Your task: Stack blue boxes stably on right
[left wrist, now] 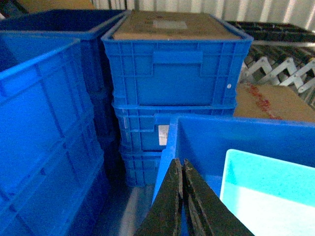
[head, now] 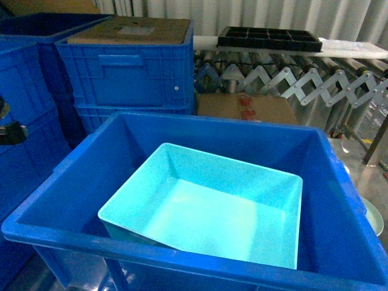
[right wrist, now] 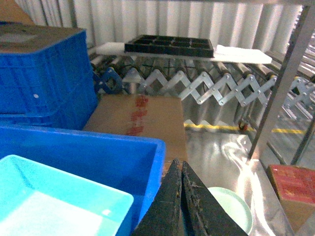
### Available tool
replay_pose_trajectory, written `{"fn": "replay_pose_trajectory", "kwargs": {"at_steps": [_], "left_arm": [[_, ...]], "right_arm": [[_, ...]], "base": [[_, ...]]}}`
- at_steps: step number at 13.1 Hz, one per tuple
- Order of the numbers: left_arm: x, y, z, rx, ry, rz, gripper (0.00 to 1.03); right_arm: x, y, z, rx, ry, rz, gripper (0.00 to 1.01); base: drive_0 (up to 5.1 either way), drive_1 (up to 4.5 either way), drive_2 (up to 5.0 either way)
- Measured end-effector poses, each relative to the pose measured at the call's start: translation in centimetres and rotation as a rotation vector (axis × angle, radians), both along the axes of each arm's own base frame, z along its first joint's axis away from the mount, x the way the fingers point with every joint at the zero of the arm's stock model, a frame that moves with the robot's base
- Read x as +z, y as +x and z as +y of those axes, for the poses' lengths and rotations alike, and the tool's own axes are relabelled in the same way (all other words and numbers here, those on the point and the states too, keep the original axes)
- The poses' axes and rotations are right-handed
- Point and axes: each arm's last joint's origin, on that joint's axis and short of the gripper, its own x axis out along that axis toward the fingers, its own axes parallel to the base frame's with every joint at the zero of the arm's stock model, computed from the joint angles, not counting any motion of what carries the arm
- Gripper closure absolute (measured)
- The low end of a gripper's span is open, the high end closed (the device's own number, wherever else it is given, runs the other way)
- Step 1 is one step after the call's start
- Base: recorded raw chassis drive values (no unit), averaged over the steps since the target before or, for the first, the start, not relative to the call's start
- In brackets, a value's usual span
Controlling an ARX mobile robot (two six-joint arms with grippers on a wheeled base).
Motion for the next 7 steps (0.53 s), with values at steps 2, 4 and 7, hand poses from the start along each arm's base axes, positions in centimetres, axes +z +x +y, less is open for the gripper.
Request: {"fn": "replay_pose_trajectory", "kwargs": {"at_steps": [2, 4, 7], "left_arm": [[1.1, -2.4, 0.4, -0.006, -0.003, -0.054, 1.01], [0.2, -4.6, 1.6, 0.009, -0.003, -0.005, 1.01], [0.7, -7.1, 1.5, -0.005, -0.004, -0.025, 1.01]], "right_arm": [[0.2, -2.3, -0.3, 0.022, 0.001, -0.009, 0.99], [-0.1, -4.3, -0.9, 0.007, 0.000, 0.010, 0.99], [0.1, -6.6, -2.0, 0.010, 0.001, 0.002, 0.99]], "base": [[0.0, 0.00, 0.0], [0.0, 0.00, 0.0], [0.0, 0.00, 0.0]]}}
